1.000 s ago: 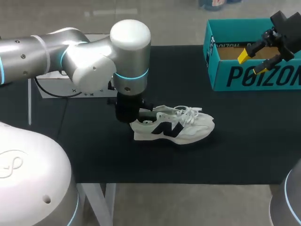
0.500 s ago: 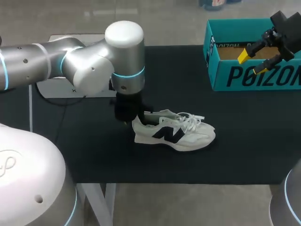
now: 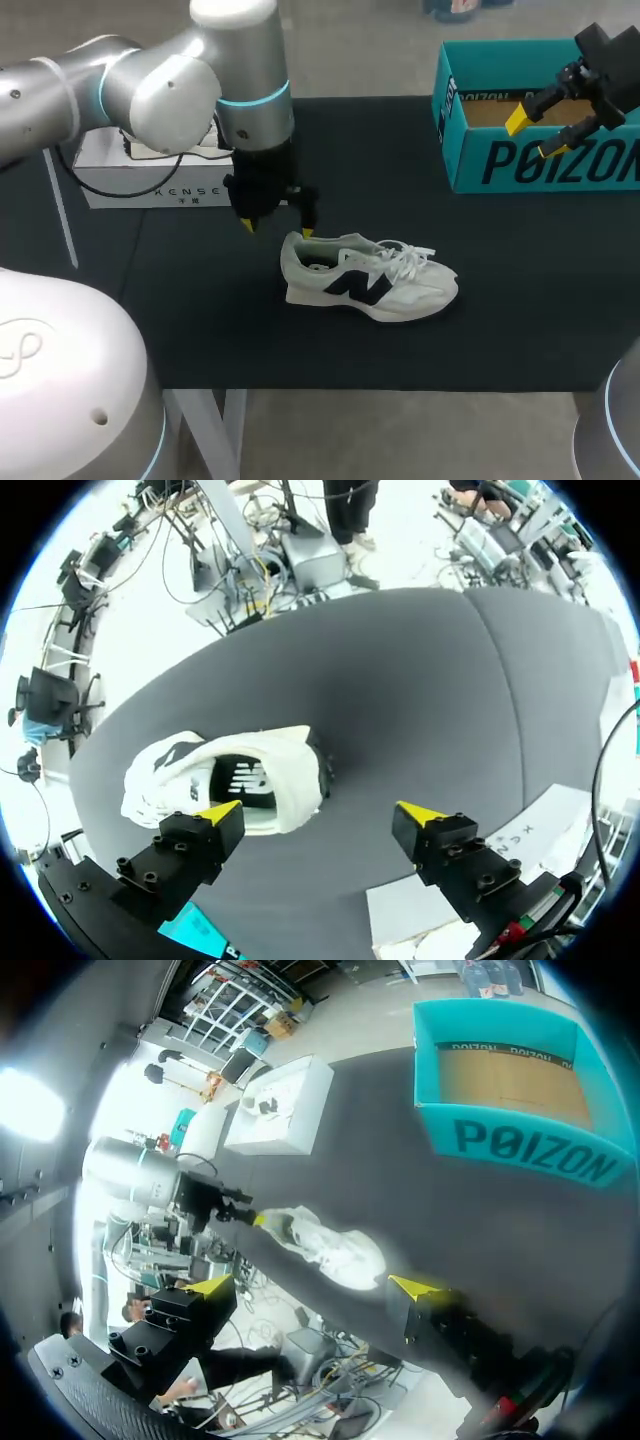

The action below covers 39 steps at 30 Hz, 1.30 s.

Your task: Take the shoe out of the shoebox, open the shoe tongue, remove and reinsert the insole, then place the shoe into the shoebox

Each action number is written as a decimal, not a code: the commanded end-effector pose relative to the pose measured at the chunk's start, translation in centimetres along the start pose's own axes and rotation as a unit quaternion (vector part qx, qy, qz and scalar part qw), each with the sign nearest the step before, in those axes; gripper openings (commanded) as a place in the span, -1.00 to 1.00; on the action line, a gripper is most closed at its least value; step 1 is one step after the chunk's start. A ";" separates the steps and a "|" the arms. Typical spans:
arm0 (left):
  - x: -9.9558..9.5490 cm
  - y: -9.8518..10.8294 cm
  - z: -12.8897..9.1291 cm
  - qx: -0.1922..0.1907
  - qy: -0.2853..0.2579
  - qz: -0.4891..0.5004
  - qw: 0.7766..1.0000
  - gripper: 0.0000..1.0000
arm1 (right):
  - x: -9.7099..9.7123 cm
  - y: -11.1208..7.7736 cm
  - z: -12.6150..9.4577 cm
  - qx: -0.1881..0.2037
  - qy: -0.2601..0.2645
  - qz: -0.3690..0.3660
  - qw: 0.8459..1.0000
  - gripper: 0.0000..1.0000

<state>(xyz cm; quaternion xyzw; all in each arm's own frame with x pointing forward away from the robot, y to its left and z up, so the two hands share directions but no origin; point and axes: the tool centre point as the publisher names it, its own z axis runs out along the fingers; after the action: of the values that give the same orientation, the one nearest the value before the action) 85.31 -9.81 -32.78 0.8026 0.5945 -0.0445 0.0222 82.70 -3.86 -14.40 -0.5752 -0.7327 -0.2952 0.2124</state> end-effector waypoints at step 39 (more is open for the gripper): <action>0.3 3.8 -2.2 0.108 -0.090 -0.664 0.734 1.00 | 0.0 0.1 0.1 0.001 -0.001 0.000 1.000 1.00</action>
<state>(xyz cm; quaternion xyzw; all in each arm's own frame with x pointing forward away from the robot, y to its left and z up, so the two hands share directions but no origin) 89.09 -10.55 -30.47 0.4607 0.8769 -0.1342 -0.0274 82.70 -3.86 -14.40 -0.5752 -0.7327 -0.2952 0.2124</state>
